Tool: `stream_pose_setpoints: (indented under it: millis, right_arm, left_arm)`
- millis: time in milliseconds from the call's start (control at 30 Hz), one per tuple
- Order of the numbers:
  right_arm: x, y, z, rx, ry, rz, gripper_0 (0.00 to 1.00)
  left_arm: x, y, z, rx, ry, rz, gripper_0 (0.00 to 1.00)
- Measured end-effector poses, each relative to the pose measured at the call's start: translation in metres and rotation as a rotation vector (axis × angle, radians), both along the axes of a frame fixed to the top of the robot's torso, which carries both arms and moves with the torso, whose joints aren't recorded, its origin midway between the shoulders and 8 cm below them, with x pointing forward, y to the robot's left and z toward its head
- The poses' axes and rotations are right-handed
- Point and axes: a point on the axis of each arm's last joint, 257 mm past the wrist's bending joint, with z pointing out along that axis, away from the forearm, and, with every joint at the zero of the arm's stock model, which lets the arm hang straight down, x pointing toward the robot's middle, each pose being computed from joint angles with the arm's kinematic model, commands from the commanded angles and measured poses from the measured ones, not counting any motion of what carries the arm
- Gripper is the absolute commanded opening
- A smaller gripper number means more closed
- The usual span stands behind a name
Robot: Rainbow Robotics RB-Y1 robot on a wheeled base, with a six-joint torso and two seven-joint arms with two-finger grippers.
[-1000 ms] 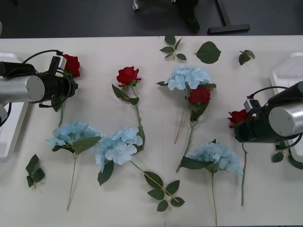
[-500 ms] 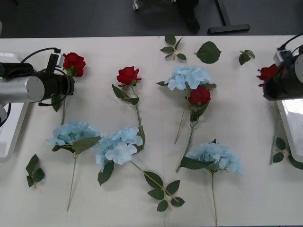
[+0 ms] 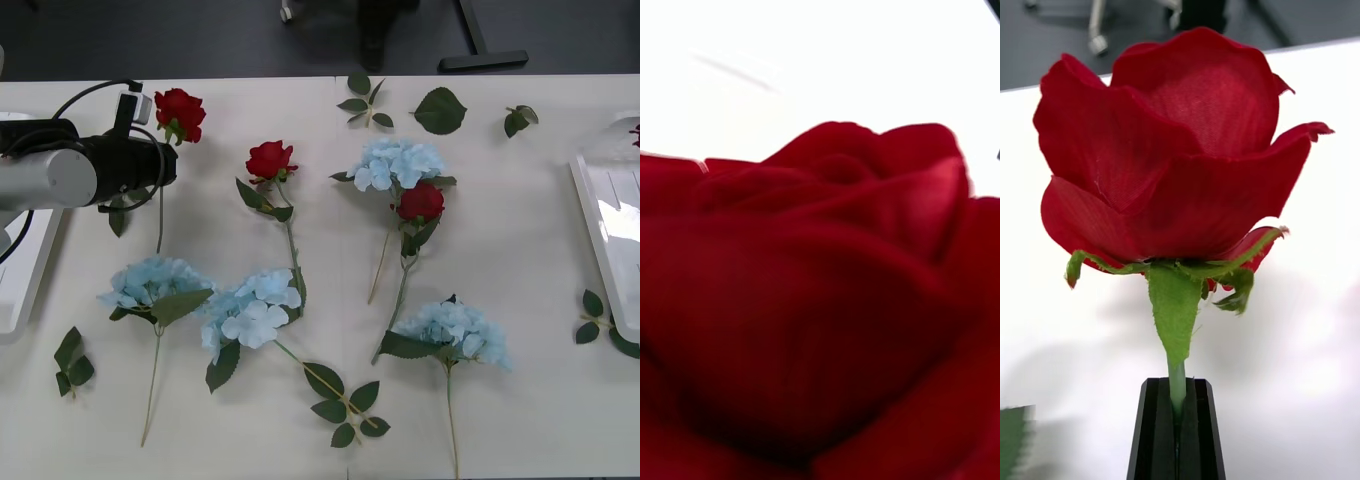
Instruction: Place the red flowers into the right box and the blue flowers into the left box. If a person shows an open palm, hand one flower to the person first, then continue sorting.
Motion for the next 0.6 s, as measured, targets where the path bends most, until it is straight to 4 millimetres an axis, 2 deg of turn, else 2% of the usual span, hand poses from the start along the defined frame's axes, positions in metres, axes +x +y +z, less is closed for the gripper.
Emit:
stream_pose_setpoints:
  millis: [100,267,433,467,567,600]
  right_arm:
    - [0.003,-0.018,-0.010,-0.024,-0.005,-0.011,0.00]
    - [0.014,-0.022,-0.020,-0.051,-0.050,0.004,0.00]
    - [0.018,-0.021,-0.030,-0.031,-0.086,-0.005,0.01]
    - [0.020,-0.021,-0.032,-0.031,-0.094,0.002,0.37]
    - [0.025,-0.023,-0.039,-0.032,-0.118,0.021,0.79]
    - [0.024,-0.024,-0.041,-0.031,-0.117,0.020,0.84]
  left_arm:
    - [-0.016,-0.017,0.015,-0.069,-0.008,-0.046,0.00]
    - [-0.048,-0.032,0.040,-0.160,-0.030,-0.103,0.00]
    - [-0.078,-0.040,0.087,-0.223,-0.114,-0.150,0.00]
    - [-0.083,-0.041,0.098,-0.232,-0.135,-0.159,0.00]
    - [-0.096,-0.047,0.135,-0.257,-0.205,-0.186,0.00]
    - [-0.100,-0.049,0.146,-0.265,-0.226,-0.194,0.00]
